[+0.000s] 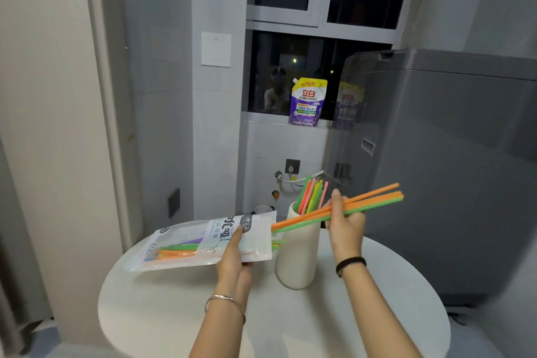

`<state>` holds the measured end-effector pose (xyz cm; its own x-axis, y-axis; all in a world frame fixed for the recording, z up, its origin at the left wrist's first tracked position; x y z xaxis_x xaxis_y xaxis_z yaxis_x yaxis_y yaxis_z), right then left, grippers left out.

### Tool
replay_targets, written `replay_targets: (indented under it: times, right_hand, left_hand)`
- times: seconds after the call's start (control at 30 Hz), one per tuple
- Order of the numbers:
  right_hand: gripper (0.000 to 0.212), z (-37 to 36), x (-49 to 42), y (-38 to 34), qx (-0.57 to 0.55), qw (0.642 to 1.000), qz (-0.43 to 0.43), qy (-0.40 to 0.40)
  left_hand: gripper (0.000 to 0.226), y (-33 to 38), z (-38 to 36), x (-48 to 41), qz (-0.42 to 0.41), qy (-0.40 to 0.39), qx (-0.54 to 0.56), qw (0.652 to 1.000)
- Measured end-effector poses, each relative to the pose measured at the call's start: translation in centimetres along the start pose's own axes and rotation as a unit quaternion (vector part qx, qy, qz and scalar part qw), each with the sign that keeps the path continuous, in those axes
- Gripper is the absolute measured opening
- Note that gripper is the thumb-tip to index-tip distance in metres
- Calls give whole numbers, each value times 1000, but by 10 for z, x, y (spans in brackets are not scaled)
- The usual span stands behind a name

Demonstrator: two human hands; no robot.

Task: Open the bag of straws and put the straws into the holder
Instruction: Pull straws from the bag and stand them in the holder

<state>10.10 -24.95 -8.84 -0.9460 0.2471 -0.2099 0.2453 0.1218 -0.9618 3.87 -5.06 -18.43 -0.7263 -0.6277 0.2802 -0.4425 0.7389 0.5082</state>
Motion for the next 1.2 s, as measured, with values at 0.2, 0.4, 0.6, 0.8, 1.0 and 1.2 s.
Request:
replay_targets:
  times: [0.2, 0.4, 0.6, 0.8, 1.0, 1.2]
  right_hand:
    - [39, 3, -46, -66, 57, 994, 94, -6]
    - [50, -6, -67, -95, 130, 976, 175, -21]
    - [53, -31, -66, -73, 270, 944, 176, -71]
    - [36, -49, -62, -38, 417, 887, 138, -146]
    - [49, -39, -61, -47, 368, 905, 205, -56]
    - [62, -50, -56, -36, 365, 896, 218, -126]
  left_hand:
    - [50, 1, -1, -7, -7, 5, -1, 1000]
    - [51, -7, -5, -9, -2, -15, -6, 1000]
    - [52, -8, -5, -10, -7, -8, -12, 1000]
    - [49, -4, -4, -12, -8, -8, -15, 1000]
    - [53, 1, -5, -11, -16, -5, -14, 1000]
    - [55, 0, -5, -6, -8, -3, -6, 1000]
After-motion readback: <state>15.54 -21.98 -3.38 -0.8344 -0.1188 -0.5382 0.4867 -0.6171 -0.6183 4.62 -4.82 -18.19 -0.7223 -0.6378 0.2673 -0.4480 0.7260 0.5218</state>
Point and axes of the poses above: each hand's wrist, its own x-axis away from the middle knuckle, its own z-axis out of the back of the hand, y = z × x, the point moved 6 cm from there along -x, towards the middle knuckle, and after that the axes turned 11 degrees about -z, right-handed, at the moved point
